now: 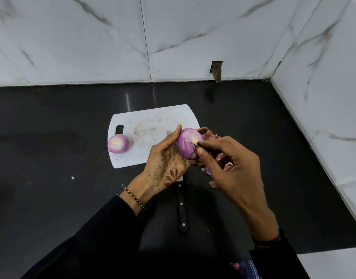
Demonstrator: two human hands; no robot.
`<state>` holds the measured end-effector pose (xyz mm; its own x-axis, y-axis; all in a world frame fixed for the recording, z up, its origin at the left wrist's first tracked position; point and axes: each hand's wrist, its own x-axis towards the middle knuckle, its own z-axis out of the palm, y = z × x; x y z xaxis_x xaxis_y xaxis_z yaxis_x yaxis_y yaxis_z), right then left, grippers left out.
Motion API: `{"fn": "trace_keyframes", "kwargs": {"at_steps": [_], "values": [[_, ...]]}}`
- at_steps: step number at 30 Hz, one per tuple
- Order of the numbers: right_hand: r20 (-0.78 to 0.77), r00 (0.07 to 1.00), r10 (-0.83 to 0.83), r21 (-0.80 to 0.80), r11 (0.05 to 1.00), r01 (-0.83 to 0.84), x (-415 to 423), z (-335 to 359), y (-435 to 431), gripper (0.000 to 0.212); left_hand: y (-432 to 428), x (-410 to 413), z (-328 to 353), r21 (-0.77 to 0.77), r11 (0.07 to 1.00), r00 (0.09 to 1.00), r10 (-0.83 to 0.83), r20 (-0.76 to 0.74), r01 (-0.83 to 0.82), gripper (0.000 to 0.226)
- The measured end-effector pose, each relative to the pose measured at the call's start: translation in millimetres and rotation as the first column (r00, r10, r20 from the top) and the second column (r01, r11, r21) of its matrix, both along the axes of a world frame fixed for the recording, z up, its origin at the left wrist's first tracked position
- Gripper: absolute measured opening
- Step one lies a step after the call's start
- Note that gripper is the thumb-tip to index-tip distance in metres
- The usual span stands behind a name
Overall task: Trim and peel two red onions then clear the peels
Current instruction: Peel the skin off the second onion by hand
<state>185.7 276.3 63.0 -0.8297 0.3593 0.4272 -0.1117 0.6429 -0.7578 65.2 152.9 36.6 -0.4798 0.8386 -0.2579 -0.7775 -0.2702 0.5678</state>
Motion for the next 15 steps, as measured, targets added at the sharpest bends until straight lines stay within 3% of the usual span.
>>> {"fn": "trace_keyframes", "kwargs": {"at_steps": [5, 11, 15], "values": [[0.063, 0.998, 0.023, 0.178, 0.983, -0.034, 0.1, 6.8, 10.0, 0.022, -3.0, -2.3, 3.9, -0.025, 1.000, 0.997, 0.001, -0.080, -0.003, 0.059], [0.179, 0.977, 0.115, 0.184, 0.972, -0.147, -8.5, 19.9, 19.0, 0.026, -5.0, -1.3, 8.0, -0.047, 0.998, 0.992, -0.037, -0.121, 0.031, 0.057], [0.139, 0.990, 0.020, 0.392, 0.917, -0.073, -18.3, 6.7, 11.4, 0.037, -5.1, 0.6, 6.9, -0.070, 0.997, 0.991, -0.028, -0.130, 0.019, 0.053]]}}
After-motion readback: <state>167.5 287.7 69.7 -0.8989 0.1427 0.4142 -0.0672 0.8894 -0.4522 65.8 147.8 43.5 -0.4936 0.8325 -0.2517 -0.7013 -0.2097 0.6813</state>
